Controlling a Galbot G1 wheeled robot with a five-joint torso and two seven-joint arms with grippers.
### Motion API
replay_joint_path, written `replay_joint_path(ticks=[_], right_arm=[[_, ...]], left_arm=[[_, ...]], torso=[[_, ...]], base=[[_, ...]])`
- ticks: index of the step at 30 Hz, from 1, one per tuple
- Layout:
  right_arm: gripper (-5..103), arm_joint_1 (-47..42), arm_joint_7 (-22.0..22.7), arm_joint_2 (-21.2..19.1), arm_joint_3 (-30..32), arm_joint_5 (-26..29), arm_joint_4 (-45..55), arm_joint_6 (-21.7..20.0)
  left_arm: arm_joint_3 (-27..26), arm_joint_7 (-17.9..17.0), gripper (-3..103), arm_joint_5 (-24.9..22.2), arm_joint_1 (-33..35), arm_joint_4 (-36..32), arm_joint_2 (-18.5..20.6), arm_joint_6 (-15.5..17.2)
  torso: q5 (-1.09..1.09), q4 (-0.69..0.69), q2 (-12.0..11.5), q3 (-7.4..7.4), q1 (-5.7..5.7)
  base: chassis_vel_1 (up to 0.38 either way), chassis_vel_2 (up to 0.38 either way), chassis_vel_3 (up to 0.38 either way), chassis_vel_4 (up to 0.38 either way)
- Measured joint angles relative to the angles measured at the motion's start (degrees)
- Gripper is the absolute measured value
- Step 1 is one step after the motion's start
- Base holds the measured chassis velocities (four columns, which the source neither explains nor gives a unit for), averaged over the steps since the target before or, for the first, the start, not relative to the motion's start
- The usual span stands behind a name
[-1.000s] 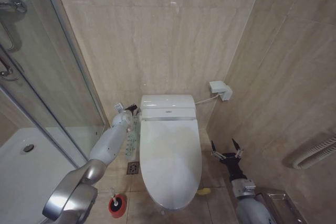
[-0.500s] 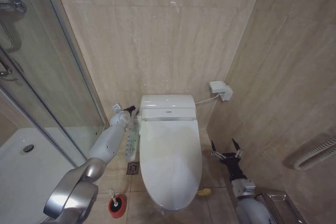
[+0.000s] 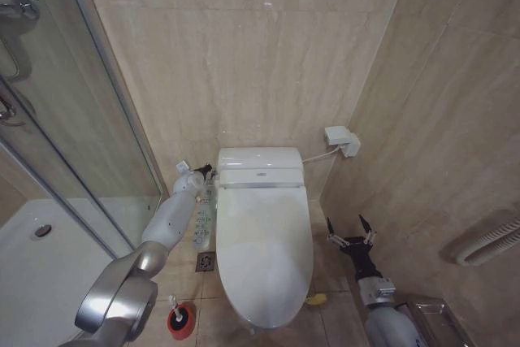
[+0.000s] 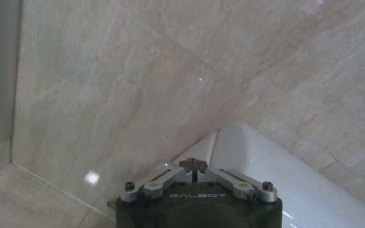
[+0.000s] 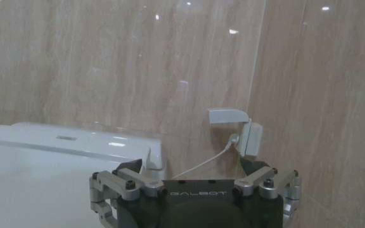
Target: Open the toilet lid, clean the toilet bowl with a toilet brush, close the toilet lid, and flush.
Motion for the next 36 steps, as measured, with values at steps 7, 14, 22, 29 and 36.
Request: replay_joint_path(ticks=[7, 14, 22, 29, 36], right_arm=[[100, 0.0, 0.0, 0.0, 0.0, 0.0, 0.0, 0.0], [100, 0.0, 0.0, 0.0, 0.0, 0.0, 0.0, 0.0], [100, 0.0, 0.0, 0.0, 0.0, 0.0, 0.0, 0.0], [100, 0.0, 0.0, 0.0, 0.0, 0.0, 0.0, 0.0], [100, 0.0, 0.0, 0.0, 0.0, 0.0, 0.0, 0.0]], left_arm=[[-1.5, 0.3, 0, 1.0, -0.7, 2.3, -1.0, 1.2], [-4.5, 2.5, 0, 3.7, -1.4, 6.5, -1.9, 1.7], [-6.1, 3.8, 0, 4.9, -1.6, 8.0, -1.5, 1.8], [-7.6, 7.2, 0, 7.4, -1.7, 9.3, -1.2, 2.6], [-8.1, 12.8, 0, 10.9, -2.0, 10.6, -2.0, 2.5]], torso=[[0.0, 0.0, 0.0, 0.0, 0.0], [0.0, 0.0, 0.0, 0.0, 0.0], [0.0, 0.0, 0.0, 0.0, 0.0], [0.01, 0.02, 0.0, 0.0, 0.0], [-0.01, 0.0, 0.0, 0.0, -0.01]], base=[[0.0, 0.0, 0.0, 0.0], [0.0, 0.0, 0.0, 0.0], [0.0, 0.0, 0.0, 0.0], [0.0, 0.0, 0.0, 0.0], [0.0, 0.0, 0.0, 0.0]])
